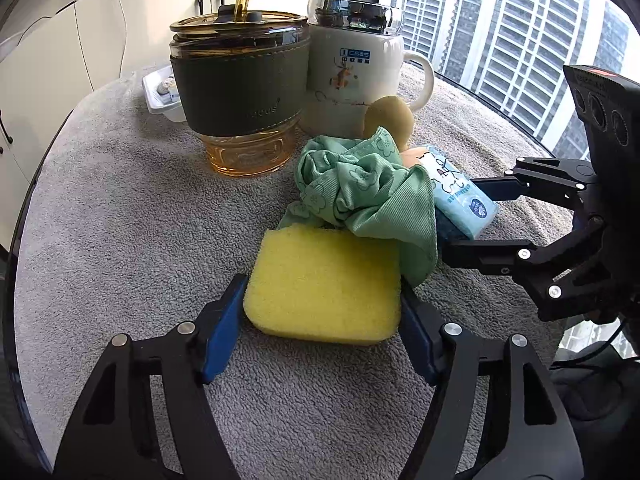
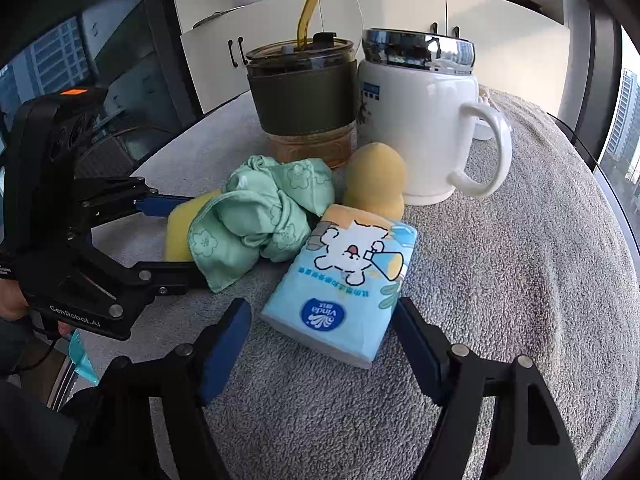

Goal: Organize soft objects
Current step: 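Grasp the yellow rectangular sponge with the left tool while the right tool grasps the blue tissue pack, then lift the sponge and tissue pack and carry both over the white tray, then lower the sponge and tissue pack into the tray and open both tools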

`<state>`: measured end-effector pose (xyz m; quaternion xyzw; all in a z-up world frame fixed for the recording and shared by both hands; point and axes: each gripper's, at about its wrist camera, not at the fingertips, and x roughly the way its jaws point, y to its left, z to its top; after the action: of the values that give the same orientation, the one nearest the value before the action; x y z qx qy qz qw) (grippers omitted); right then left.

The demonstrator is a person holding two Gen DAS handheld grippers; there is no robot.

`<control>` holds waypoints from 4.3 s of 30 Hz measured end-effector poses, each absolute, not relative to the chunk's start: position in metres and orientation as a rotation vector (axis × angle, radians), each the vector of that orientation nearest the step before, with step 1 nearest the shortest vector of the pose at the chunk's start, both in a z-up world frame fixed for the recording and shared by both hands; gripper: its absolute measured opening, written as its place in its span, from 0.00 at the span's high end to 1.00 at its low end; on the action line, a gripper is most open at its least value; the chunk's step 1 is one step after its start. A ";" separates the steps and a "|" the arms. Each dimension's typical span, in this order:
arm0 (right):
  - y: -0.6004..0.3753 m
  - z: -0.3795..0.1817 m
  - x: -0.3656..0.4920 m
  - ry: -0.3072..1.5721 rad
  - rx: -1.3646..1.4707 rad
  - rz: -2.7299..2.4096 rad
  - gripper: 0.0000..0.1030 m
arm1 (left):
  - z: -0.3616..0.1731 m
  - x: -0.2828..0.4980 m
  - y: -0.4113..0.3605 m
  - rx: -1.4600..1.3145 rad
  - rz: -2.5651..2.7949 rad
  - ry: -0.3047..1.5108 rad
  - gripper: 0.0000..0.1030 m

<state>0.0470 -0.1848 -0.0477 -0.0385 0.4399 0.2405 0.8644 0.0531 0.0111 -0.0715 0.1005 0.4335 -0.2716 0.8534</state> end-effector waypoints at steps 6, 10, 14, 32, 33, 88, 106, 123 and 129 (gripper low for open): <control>-0.188 -0.045 0.043 0.920 -0.075 0.511 0.38 | -0.070 0.047 0.013 0.196 -0.574 0.907 0.41; -0.192 -0.041 0.038 0.907 -0.068 0.507 0.38 | -0.068 0.041 0.014 0.184 -0.579 0.908 0.42; -0.194 -0.034 0.033 0.894 -0.073 0.494 0.38 | -0.063 0.036 0.019 0.160 -0.576 0.899 0.42; -0.206 -0.019 0.010 0.887 -0.088 0.470 0.38 | -0.046 0.021 0.035 0.111 -0.553 0.863 0.42; -0.208 -0.018 0.009 0.887 -0.088 0.468 0.38 | -0.046 0.022 0.036 0.110 -0.551 0.864 0.42; -0.230 0.071 0.340 0.768 -0.503 0.712 0.38 | 0.020 0.334 0.025 0.230 -0.460 0.830 0.42; -0.187 0.003 0.343 0.854 -0.562 1.005 0.38 | -0.039 0.377 -0.001 0.253 -0.501 0.907 0.42; -0.175 -0.032 0.348 0.938 -0.622 1.035 0.39 | -0.054 0.373 0.001 0.239 -0.494 0.919 0.38; -0.174 -0.036 0.349 0.946 -0.627 1.022 0.39 | -0.057 0.372 0.000 0.248 -0.480 0.916 0.27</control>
<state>0.3493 -0.1741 -0.0357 -0.2838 0.4283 0.4627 0.7224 0.3723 0.0001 -0.0565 0.1183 0.4365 -0.2290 0.8620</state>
